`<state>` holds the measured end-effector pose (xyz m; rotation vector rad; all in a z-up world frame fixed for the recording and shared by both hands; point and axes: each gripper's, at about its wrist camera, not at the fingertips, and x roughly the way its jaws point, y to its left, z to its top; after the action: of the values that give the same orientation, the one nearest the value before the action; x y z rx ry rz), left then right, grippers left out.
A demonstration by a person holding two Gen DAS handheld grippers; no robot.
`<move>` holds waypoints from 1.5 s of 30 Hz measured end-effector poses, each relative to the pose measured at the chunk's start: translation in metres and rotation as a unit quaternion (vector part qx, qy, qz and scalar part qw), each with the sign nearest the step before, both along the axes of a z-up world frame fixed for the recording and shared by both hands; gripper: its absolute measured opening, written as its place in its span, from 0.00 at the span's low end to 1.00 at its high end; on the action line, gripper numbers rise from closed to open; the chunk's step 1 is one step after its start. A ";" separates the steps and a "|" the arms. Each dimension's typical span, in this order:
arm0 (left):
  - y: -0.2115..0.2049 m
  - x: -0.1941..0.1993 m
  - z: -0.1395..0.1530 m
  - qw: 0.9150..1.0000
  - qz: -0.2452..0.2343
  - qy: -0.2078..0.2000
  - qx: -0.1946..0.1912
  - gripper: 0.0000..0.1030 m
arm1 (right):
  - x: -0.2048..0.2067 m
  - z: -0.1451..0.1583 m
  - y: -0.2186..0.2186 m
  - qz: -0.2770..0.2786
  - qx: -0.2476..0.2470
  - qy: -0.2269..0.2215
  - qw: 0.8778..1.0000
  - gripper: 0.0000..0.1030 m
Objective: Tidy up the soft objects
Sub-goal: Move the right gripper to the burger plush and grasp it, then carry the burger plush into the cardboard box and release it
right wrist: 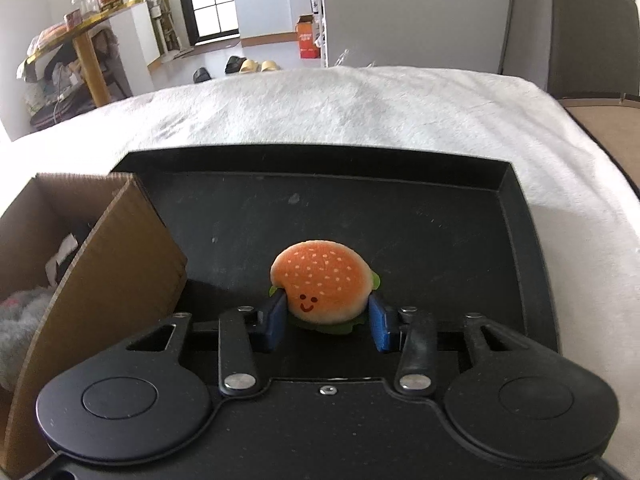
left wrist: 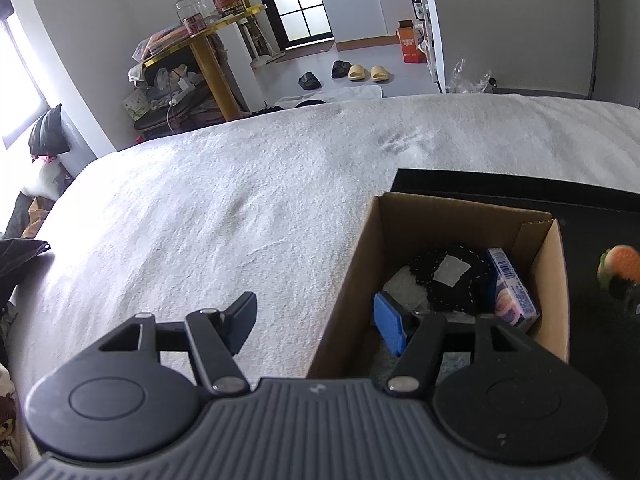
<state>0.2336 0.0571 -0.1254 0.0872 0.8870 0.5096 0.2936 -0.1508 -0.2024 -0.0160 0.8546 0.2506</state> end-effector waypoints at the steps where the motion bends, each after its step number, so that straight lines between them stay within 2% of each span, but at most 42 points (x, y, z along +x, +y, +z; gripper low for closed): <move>1: 0.002 -0.002 0.002 1.000 0.000 -0.002 -0.001 0.61 | 0.001 0.004 -0.002 -0.002 0.004 0.000 1.000 0.40; 7: 0.010 -0.012 0.010 1.000 -0.001 -0.012 -0.011 0.61 | -0.007 0.040 -0.011 -0.011 0.038 -0.024 0.999 0.40; 15: 0.016 -0.027 0.020 0.999 -0.007 -0.024 -0.026 0.61 | -0.023 0.066 -0.006 -0.010 0.052 -0.051 0.997 0.40; 29: 0.033 -0.051 0.026 0.999 -0.005 -0.037 -0.039 0.61 | -0.049 0.086 0.017 0.023 0.050 -0.095 0.994 0.41; 39: 0.042 -0.057 0.017 0.998 -0.005 -0.040 -0.056 0.61 | -0.061 0.088 0.035 0.052 0.047 -0.100 0.992 0.41; 45: 0.043 -0.058 0.010 0.996 -0.024 -0.041 -0.074 0.61 | -0.065 0.086 0.048 0.075 0.048 -0.093 0.992 0.41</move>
<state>0.1757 0.1003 -0.1155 -0.0477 0.8374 0.3983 0.2289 -0.1028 -0.1162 -0.0143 0.6561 0.4238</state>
